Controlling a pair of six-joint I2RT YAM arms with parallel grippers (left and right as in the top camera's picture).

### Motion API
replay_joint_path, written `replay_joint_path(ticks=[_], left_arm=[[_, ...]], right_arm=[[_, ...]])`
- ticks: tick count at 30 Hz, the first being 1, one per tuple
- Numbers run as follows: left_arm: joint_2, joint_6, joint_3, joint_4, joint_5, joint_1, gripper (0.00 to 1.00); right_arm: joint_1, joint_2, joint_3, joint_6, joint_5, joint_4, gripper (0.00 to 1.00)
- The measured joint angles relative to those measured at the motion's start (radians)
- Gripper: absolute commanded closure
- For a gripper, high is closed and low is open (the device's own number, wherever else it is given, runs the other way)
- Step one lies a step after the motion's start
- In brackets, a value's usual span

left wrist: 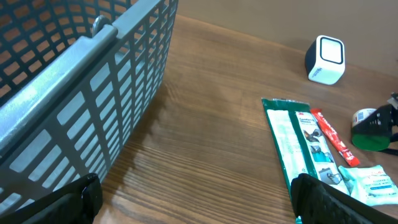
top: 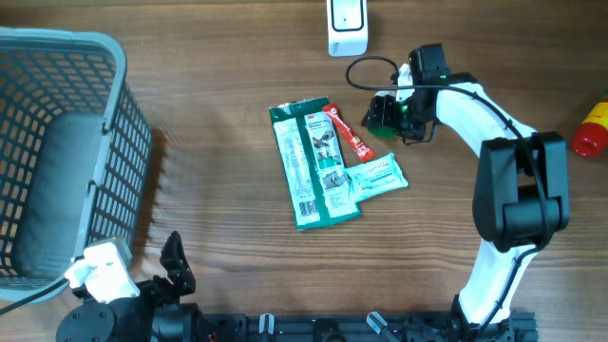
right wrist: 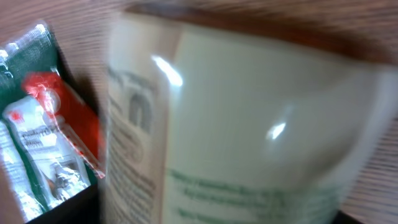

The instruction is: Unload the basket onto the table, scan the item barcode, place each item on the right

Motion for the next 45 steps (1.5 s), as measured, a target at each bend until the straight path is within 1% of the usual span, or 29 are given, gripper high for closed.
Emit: replay_joint_path(ticks=[2, 6, 9, 13, 15, 19, 24, 26, 28, 35, 42, 45], left_arm=[[0.000, 0.000, 0.000, -0.001, 0.000, 0.000, 0.00], [0.000, 0.000, 0.000, 0.000, 0.000, 0.000, 0.00], [0.000, 0.000, 0.000, 0.000, 0.000, 0.000, 0.00], [0.000, 0.000, 0.000, 0.000, 0.000, 0.000, 0.00], [0.000, 0.000, 0.000, 0.000, 0.000, 0.000, 0.00], [0.000, 0.000, 0.000, 0.000, 0.000, 0.000, 0.00], [0.000, 0.000, 0.000, 0.000, 0.000, 0.000, 0.00], [0.000, 0.000, 0.000, 0.000, 0.000, 0.000, 0.00], [0.000, 0.000, 0.000, 0.000, 0.000, 0.000, 0.00], [0.000, 0.000, 0.000, 0.000, 0.000, 0.000, 0.00], [0.000, 0.000, 0.000, 0.000, 0.000, 0.000, 0.00], [0.000, 0.000, 0.000, 0.000, 0.000, 0.000, 0.00]], right_arm=[[0.000, 0.000, 0.001, 0.039, -0.003, 0.010, 0.02], [0.001, 0.000, 0.015, 0.101, -0.008, -0.001, 0.01], [0.001, 0.002, 0.021, 0.173, 0.014, -0.011, 0.08], [0.005, 0.002, 0.021, 0.223, 0.087, -0.021, 0.24], [0.007, 0.002, 0.021, 0.236, 0.122, -0.030, 0.30], [0.007, 0.004, 0.021, 0.244, 0.151, -0.030, 0.38], [0.007, 0.004, 0.022, 0.241, 0.156, -0.029, 0.43], [0.007, 0.006, 0.027, 0.214, 0.148, -0.035, 0.47], [0.006, 0.013, 0.039, 0.175, 0.125, -0.049, 0.48], [0.005, 0.010, 0.111, -0.098, -0.072, -0.163, 0.50], [0.005, -0.142, 0.124, -0.351, -0.304, -0.292, 0.50], [0.005, -0.213, 0.134, -0.491, -0.413, -0.360, 0.49]])
